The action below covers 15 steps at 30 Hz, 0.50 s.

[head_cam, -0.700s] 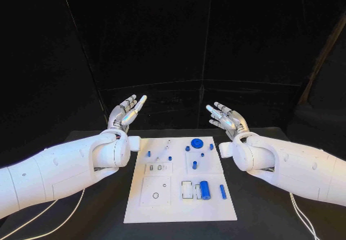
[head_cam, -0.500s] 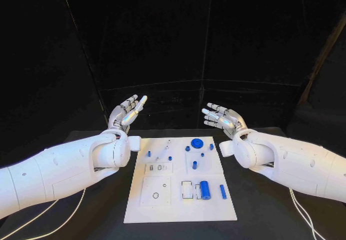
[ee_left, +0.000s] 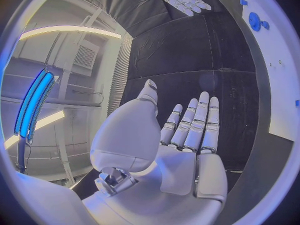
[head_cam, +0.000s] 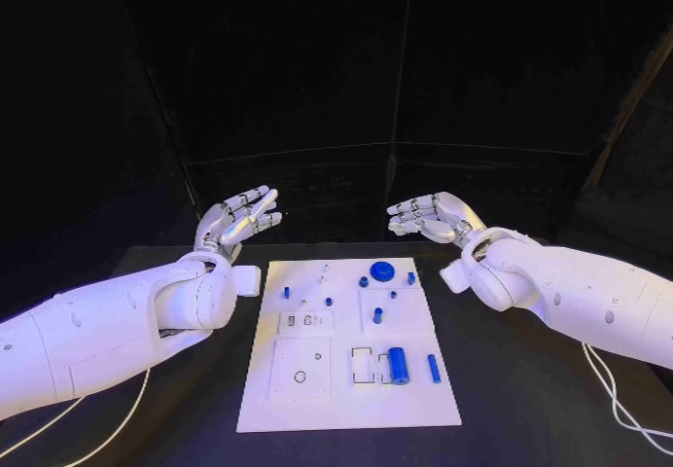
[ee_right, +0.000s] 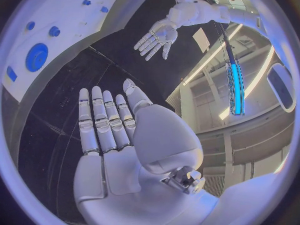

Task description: Assemble the parts on the task board

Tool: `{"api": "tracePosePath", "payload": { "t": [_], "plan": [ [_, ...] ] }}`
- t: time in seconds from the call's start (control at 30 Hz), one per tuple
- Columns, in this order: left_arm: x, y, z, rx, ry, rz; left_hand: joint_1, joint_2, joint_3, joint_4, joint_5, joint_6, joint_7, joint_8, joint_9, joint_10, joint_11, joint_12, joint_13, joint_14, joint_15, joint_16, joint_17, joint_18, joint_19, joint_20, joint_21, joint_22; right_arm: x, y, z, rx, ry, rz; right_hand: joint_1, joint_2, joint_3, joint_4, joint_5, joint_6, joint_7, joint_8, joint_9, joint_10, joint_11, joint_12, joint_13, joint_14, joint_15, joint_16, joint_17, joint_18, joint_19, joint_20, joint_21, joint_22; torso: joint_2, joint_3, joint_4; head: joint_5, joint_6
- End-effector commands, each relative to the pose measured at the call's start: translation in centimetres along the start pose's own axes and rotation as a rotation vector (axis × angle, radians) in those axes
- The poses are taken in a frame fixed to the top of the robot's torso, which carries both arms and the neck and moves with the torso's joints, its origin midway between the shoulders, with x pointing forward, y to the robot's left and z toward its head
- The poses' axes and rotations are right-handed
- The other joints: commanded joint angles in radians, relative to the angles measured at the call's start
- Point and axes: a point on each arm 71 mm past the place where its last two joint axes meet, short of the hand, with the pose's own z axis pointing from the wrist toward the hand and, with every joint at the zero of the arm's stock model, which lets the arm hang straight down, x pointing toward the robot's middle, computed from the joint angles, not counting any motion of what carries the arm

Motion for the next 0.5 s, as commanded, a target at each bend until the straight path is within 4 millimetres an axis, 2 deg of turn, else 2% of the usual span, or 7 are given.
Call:
{"api": "tracePosePath", "payload": {
  "t": [0.03,0.1,0.27,0.4,0.5],
  "plan": [
    [0.6,-0.4,-0.4,0.006,0.076,-0.032,0.028,0.001,-0.003,-0.028,-0.004,0.082,0.099,0.014,0.006,0.088,-0.014,0.015,0.004,0.045,-0.015,0.01,0.002,0.021,0.05,0.0,0.024,0.007,0.1,1.1,0.5,-0.022,0.12,-0.239,-0.008,-0.008,0.016,-0.069,0.013,0.119,-0.005,-0.005,0.002,0.128,-0.029,-0.028,0.003,0.177,-0.047,0.01,0.008,0.021,0.123,-0.041,0.057,0.011,0.034,0.0028,0.0093,-0.004,0.009],
    [0.8,-0.6,-0.9,0.004,0.095,-0.035,0.045,0.006,-0.005,-0.048,-0.004,0.156,0.098,0.026,0.011,0.119,-0.021,0.021,0.004,0.077,-0.024,0.017,0.002,0.032,0.079,-0.002,0.038,0.01,-0.2,1.6,0.8,-0.022,0.134,-0.297,-0.01,-0.012,0.018,-0.07,0.011,0.129,-0.009,-0.009,0.002,0.148,-0.036,-0.031,0.004,0.22,-0.06,0.019,0.014,0.022,0.152,-0.055,0.075,0.018,0.05,0.0033,0.0127,-0.007,0.017],
    [1.3,-1.1,-2.1,0.003,0.143,-0.047,0.068,0.02,-0.011,-0.088,-0.004,0.256,0.089,0.034,0.012,0.165,-0.033,0.023,0.002,0.142,-0.041,0.028,0.003,0.043,0.145,-0.007,0.067,0.016,-0.5,2.8,1.4,-0.027,0.146,-0.435,-0.006,-0.031,0.018,-0.069,0.008,0.173,-0.027,-0.01,0.005,0.222,-0.064,-0.029,0.008,0.375,-0.109,0.08,0.054,0.023,0.264,-0.112,0.163,0.057,0.078,0.0004,0.0169,-0.011,0.023],
    [1.7,-1.5,-2.9,0.001,0.171,-0.058,0.081,0.031,-0.009,-0.115,-0.003,0.286,0.084,0.033,0.011,0.192,-0.04,0.023,0.002,0.176,-0.05,0.032,0.002,0.045,0.179,-0.014,0.08,0.017,-0.1,3.4,1.8,-0.024,0.164,-0.541,0.003,-0.045,0.017,-0.069,0.028,0.201,-0.041,-0.01,0.005,0.279,-0.085,-0.022,0.012,0.483,-0.137,0.143,0.098,0.02,0.341,-0.153,0.245,0.099,0.101,-0.0028,0.0187,-0.016,0.033],
    [2.1,-1.7,-3.5,-0.001,0.193,-0.07,0.084,0.034,-0.008,-0.123,-0.003,0.292,0.083,0.032,0.011,0.199,-0.042,0.022,0.002,0.182,-0.052,0.032,0.001,0.045,0.185,-0.016,0.082,0.016,0.5,3.7,2.2,-0.006,0.203,-0.633,0.004,-0.052,0.022,-0.068,0.047,0.206,-0.044,-0.019,0.002,0.288,-0.092,-0.032,0.011,0.507,-0.143,0.168,0.121,0.017,0.351,-0.167,0.285,0.123,0.115,-0.0044,0.0191,-0.017,0.046]
  ]
}}
